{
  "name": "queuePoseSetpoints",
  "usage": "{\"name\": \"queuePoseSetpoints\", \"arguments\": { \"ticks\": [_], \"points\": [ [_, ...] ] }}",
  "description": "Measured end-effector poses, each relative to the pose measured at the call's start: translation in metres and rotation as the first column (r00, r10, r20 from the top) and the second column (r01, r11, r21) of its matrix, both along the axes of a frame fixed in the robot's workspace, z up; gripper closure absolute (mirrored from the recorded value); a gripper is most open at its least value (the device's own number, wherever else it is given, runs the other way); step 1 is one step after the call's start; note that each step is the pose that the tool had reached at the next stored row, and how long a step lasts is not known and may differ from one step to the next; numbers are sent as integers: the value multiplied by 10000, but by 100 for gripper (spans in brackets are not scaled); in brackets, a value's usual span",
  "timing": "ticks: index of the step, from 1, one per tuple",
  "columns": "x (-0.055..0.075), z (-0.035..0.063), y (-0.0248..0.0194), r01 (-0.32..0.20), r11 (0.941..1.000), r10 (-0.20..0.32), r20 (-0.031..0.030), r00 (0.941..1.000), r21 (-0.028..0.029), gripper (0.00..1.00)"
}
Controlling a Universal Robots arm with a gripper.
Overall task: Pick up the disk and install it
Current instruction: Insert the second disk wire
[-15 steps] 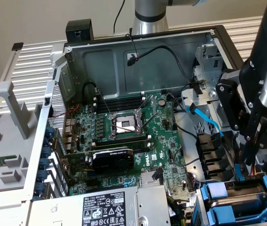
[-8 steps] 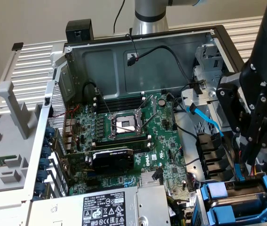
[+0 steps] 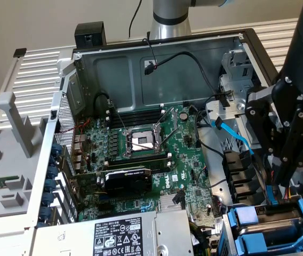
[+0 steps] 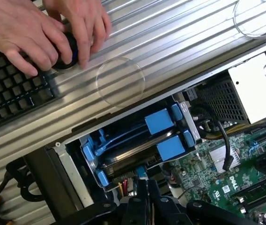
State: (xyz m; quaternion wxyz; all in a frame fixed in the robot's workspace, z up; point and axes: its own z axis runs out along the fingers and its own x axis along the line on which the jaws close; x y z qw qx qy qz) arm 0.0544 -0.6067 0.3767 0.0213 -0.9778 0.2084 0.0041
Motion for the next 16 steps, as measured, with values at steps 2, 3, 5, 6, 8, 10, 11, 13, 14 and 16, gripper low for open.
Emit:
{"name": "queuePoseSetpoints", "arguments": {
  "ticks": [2,3,5,6,8,10,11,13,14,16],
  "points": [
    [0,0,0,-370,9993,370,2,9993,1,85],
    [0,0,0,-544,9985,544,4,9985,0,85],
    [0,0,0,-909,9959,909,14,9959,-1,85],
    [0,0,0,-1092,9940,1092,22,9940,-3,85],
    [0,-1,-1,-1441,9896,1441,32,9896,-9,85],
    [0,-2,0,-1653,9862,1653,20,9862,-96,85],
    [1,-1,0,-1707,9852,1707,7,9853,-178,85],
    [2,-1,0,-1771,9836,1771,-22,9842,-342,85],
    [3,-1,0,-1796,9830,1796,-30,9837,-387,85],
    [7,-1,-1,-1847,9820,1848,-2,9828,-396,85]
  ]
}}
